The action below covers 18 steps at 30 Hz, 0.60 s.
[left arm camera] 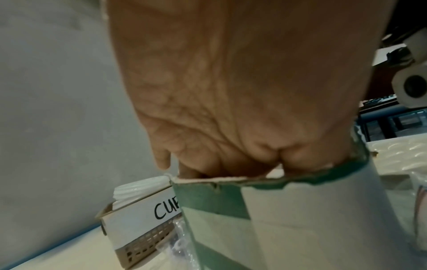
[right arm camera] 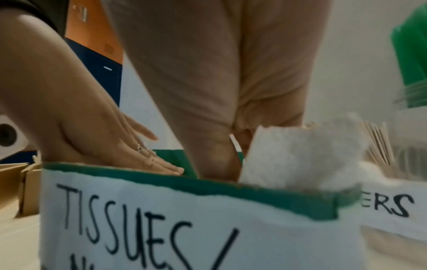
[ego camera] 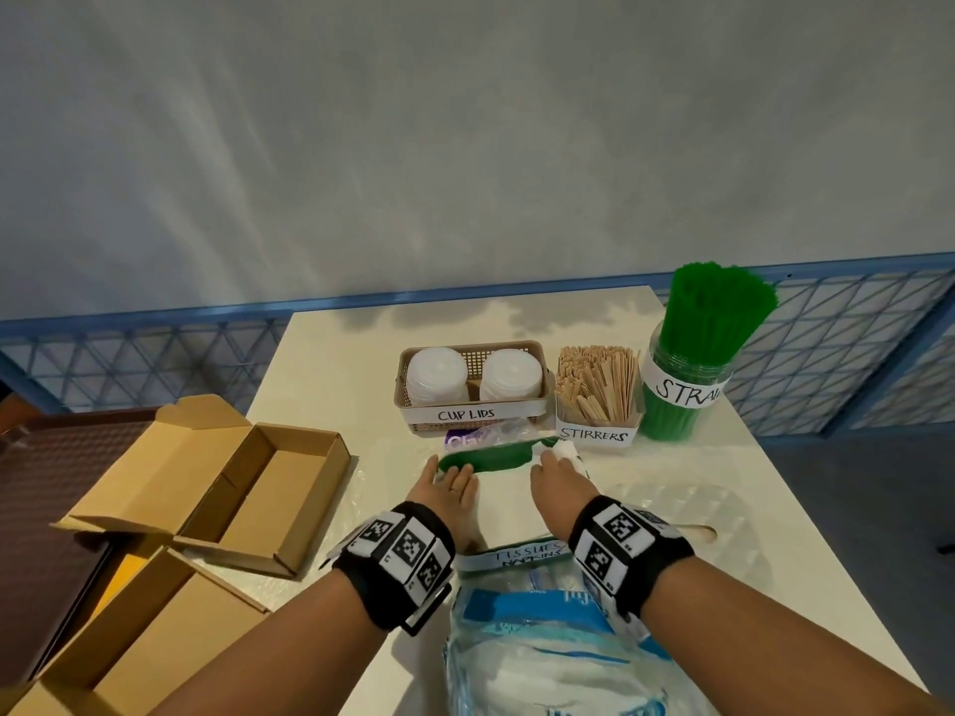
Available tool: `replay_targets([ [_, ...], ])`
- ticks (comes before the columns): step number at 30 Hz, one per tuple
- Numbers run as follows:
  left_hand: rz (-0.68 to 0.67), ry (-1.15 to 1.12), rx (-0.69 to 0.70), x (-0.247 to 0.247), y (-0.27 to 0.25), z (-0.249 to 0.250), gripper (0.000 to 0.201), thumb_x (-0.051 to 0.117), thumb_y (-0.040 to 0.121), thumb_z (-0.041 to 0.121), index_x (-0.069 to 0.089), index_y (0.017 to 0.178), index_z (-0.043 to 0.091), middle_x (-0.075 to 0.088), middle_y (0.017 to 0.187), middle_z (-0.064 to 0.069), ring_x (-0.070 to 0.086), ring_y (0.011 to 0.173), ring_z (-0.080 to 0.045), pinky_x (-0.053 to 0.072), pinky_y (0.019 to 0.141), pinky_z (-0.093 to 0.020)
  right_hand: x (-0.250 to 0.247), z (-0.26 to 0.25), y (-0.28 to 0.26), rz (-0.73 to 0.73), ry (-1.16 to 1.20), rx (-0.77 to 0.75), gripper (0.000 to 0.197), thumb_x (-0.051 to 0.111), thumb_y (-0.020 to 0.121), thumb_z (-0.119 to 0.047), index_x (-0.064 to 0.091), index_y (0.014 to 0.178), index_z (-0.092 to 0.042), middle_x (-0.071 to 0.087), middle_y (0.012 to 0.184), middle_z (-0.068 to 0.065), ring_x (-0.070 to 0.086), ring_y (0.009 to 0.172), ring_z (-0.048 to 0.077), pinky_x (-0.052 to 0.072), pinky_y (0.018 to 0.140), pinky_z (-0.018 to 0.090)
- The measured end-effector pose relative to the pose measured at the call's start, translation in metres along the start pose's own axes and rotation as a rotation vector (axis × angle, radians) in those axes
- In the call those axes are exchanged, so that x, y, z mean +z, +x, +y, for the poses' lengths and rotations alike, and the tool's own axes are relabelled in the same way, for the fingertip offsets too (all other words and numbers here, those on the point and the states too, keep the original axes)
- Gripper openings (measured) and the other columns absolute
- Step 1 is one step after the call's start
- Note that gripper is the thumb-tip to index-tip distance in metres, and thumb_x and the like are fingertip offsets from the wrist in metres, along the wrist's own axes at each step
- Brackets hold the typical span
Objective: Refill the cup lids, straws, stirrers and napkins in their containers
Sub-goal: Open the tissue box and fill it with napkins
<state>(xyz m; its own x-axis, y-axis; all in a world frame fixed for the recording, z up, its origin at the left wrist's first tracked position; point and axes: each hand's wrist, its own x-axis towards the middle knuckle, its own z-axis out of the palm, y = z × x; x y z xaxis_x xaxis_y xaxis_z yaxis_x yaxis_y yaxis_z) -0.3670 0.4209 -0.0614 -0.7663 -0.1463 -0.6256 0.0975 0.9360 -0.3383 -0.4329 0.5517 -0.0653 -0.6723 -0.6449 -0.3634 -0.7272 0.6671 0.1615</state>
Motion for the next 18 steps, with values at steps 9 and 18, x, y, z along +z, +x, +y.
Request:
replay_targets([
  [9,-0.079,-0.002,-0.018,0.005,0.021,-0.002,0.084,0.02,0.091,0.066,-0.003,0.149,0.011,-0.005,0.159,-0.002,-0.002,0.147,-0.019,-0.018,0.108,-0.061,0.012,-0.006,0.023,-0.18,0.138,0.06,0.043,0.032,0.097,-0.004,0.032,0.138,0.008,0.01,0.152,0.025,0.029,0.134,0.036,0.03,0.11,0.037],
  [18,0.293,-0.261,-0.023,-0.01,-0.017,-0.001,0.064,0.035,0.097,0.046,0.015,0.148,0.012,0.017,0.157,-0.004,0.018,0.144,-0.017,0.0,0.113,-0.059,-0.016,0.006,-0.009,0.153,0.523,-0.061,0.036,0.046,0.094,-0.006,0.046,0.129,-0.004,0.049,0.132,0.012,0.049,0.119,0.024,0.036,0.102,0.029],
])
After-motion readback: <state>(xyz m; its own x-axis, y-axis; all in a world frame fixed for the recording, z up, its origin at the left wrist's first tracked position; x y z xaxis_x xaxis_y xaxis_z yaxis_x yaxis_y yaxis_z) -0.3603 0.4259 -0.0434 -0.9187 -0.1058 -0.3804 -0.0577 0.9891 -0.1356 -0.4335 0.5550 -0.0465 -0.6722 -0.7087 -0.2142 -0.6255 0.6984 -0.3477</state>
